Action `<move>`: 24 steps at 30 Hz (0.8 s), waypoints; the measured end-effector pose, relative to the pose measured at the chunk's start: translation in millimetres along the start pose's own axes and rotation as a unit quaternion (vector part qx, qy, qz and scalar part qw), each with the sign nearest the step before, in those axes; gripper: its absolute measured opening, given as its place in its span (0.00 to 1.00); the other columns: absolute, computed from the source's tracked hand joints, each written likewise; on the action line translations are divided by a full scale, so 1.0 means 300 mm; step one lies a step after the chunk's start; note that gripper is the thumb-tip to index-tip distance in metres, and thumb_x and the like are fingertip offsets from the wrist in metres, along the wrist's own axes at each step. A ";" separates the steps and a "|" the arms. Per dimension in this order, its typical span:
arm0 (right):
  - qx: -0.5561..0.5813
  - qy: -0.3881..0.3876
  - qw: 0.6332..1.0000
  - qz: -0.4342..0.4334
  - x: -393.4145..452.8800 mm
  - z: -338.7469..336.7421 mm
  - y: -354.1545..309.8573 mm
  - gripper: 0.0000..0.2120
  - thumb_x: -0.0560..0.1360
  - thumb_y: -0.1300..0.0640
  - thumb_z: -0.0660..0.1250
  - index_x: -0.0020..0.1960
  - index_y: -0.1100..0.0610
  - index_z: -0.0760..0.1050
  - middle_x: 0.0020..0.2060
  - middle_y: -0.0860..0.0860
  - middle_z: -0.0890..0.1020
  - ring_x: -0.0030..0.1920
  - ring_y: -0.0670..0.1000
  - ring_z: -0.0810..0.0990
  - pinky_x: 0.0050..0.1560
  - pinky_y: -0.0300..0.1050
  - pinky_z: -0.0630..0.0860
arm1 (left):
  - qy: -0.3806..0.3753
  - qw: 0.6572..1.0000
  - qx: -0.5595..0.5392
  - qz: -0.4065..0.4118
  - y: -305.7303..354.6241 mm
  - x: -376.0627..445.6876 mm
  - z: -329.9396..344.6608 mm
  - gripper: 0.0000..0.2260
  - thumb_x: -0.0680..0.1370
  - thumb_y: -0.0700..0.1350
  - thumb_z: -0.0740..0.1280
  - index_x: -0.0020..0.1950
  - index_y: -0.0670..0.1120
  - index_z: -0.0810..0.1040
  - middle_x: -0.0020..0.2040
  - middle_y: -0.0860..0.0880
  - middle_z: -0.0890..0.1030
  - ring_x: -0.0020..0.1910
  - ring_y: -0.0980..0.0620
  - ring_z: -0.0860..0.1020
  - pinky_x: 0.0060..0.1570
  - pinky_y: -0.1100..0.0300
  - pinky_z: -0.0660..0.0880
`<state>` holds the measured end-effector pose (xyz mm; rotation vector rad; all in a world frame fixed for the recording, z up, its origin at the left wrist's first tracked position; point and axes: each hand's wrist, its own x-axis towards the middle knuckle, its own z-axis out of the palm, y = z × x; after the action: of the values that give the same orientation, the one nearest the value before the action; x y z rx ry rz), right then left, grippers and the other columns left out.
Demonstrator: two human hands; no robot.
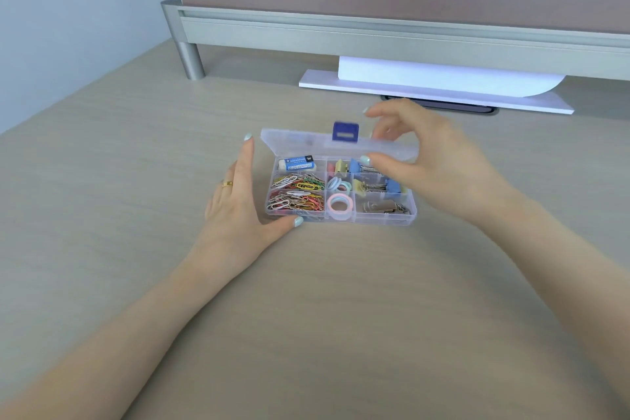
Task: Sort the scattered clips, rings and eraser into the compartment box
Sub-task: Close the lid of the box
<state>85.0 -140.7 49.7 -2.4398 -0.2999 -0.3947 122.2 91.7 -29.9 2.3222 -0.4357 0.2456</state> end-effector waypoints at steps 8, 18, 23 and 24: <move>-0.103 0.020 0.992 -0.074 -0.062 0.125 -0.033 0.08 0.71 0.56 0.66 0.50 0.52 0.76 0.48 0.49 0.77 0.46 0.51 0.75 0.41 0.45 0.71 | 0.022 0.995 0.047 0.085 0.028 0.015 0.007 0.45 0.62 0.55 0.72 0.72 0.56 0.48 0.70 0.49 0.63 0.66 0.52 0.60 0.64 0.57 0.56; -0.029 -0.007 0.995 -0.094 -0.115 0.205 0.045 0.07 0.71 0.54 0.63 0.42 0.57 0.77 0.44 0.48 0.82 0.46 0.45 0.76 0.46 0.30 0.68 | -0.035 0.979 0.122 0.163 0.024 0.006 0.016 0.21 0.69 0.49 0.64 0.60 0.43 0.75 0.63 0.44 0.76 0.63 0.45 0.72 0.64 0.47 0.62; -0.017 -0.021 0.990 -0.136 -0.115 0.194 0.078 0.10 0.71 0.52 0.63 0.42 0.58 0.78 0.44 0.48 0.82 0.46 0.43 0.76 0.49 0.28 0.66 | -0.025 0.967 0.180 0.179 0.059 -0.003 0.012 0.18 0.67 0.47 0.66 0.54 0.42 0.79 0.56 0.43 0.80 0.56 0.44 0.78 0.54 0.48 0.72; -0.016 -0.028 0.990 -0.140 -0.117 0.188 0.087 0.10 0.71 0.51 0.63 0.41 0.57 0.78 0.45 0.48 0.81 0.47 0.42 0.75 0.49 0.29 0.66 | -0.019 0.965 0.187 0.185 0.067 -0.006 0.012 0.17 0.67 0.48 0.66 0.53 0.42 0.79 0.54 0.43 0.81 0.54 0.46 0.79 0.50 0.52 0.76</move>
<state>72.0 -129.3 -19.5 -2.4480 -0.6692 -0.4532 113.1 76.4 -19.9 2.5984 -0.9132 0.5011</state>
